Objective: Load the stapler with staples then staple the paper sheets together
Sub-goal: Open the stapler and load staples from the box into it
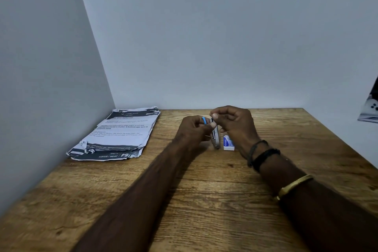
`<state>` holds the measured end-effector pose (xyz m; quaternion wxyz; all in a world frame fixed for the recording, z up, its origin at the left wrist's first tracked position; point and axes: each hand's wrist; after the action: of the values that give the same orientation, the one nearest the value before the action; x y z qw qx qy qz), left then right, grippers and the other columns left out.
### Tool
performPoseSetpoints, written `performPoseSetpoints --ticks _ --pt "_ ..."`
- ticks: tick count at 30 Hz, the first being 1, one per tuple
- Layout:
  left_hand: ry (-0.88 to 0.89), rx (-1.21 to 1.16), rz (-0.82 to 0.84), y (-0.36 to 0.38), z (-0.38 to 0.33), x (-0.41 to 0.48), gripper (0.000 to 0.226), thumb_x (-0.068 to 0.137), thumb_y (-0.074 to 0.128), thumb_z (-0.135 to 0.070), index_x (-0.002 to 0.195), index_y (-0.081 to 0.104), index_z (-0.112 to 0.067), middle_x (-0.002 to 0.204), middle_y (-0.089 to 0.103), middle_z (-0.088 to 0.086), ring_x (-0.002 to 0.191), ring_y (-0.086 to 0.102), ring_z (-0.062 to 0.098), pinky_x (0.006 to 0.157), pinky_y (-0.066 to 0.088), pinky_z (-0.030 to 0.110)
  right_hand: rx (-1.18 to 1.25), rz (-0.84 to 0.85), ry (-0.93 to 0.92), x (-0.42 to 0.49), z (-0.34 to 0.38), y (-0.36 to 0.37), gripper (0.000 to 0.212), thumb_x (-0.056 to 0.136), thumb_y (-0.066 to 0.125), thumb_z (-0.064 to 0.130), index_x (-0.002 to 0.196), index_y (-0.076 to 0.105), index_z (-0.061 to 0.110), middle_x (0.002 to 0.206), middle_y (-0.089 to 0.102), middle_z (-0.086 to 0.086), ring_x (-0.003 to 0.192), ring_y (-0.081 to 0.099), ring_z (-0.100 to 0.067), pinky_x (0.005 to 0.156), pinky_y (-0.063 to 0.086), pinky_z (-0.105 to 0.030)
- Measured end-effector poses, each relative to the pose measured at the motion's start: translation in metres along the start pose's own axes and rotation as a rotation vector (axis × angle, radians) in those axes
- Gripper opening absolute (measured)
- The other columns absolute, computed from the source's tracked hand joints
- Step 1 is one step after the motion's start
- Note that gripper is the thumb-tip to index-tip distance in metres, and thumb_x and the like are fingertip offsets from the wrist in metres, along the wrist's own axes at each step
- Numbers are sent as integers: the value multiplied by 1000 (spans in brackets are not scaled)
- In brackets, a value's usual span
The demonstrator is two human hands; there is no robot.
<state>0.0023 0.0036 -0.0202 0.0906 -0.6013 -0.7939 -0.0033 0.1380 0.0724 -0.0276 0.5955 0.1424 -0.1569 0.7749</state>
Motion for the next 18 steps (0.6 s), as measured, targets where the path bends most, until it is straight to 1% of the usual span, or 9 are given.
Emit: performPoseSetpoints --ticks 2,4,5,7,8,11,14,16,18 --pt "42 37 -45 1 0 0 8 90 71 -10 83 69 -6 69 70 5 63 68 11 61 58 26 20 21 -3 0 1 1 12 89 75 11 100 78 11 95 80 -2 87 75 -15 61 58 -27" --pt "88 89 -109 2 -1 -1 7 90 72 -11 85 69 -7 80 70 16 75 68 22 74 61 38 27 39 -7 1 3 4 15 89 74 8 103 78 12 97 79 -4 90 75 -17 65 61 -30" --pt "104 106 -135 2 -1 -1 7 90 72 -11 86 69 -6 84 71 21 77 68 25 75 60 40 18 43 -12 1 3 5 17 90 73 7 105 78 13 98 79 -4 90 75 -17 66 61 -30" --pt "115 126 -163 2 -2 -2 6 90 71 -11 89 69 -5 88 71 22 77 68 23 68 60 35 -5 46 -17 1 4 6 17 91 70 5 105 79 13 99 78 -3 91 75 -16 67 61 -28" --pt "114 137 -168 2 -3 -3 6 90 71 -12 89 69 -6 86 70 19 75 68 21 65 60 31 -11 45 -14 1 4 7 17 92 70 5 104 79 13 100 78 -3 91 75 -16 67 62 -29" --pt "119 202 -203 2 -5 -3 8 89 73 -16 89 70 -9 81 69 7 75 68 19 63 61 31 -6 32 -2 0 3 7 15 91 70 3 100 79 12 99 78 -4 92 75 -17 70 65 -35" --pt "132 213 -227 2 -4 -3 7 89 74 -17 87 70 -12 79 69 4 67 65 13 48 52 16 13 12 9 0 3 8 16 90 71 2 96 79 15 98 78 -4 91 76 -17 68 64 -34" --pt "160 239 -231 2 -3 -3 7 89 74 -17 85 70 -13 79 70 3 67 65 13 49 52 16 20 1 10 -1 2 10 17 90 71 2 93 79 17 97 78 -3 90 76 -16 66 64 -31" --pt "164 247 -247 0 -2 0 5 89 73 -16 87 70 -12 82 72 7 75 70 21 61 60 26 15 -15 -2 0 2 11 18 90 70 1 93 79 16 95 78 -3 88 76 -15 65 63 -30"
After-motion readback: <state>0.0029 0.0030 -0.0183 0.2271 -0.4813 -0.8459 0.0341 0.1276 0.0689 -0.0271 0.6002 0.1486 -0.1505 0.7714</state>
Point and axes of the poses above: each hand's wrist, its own x-axis towards the middle knuckle, its own y-axis out of the palm, z = x × y
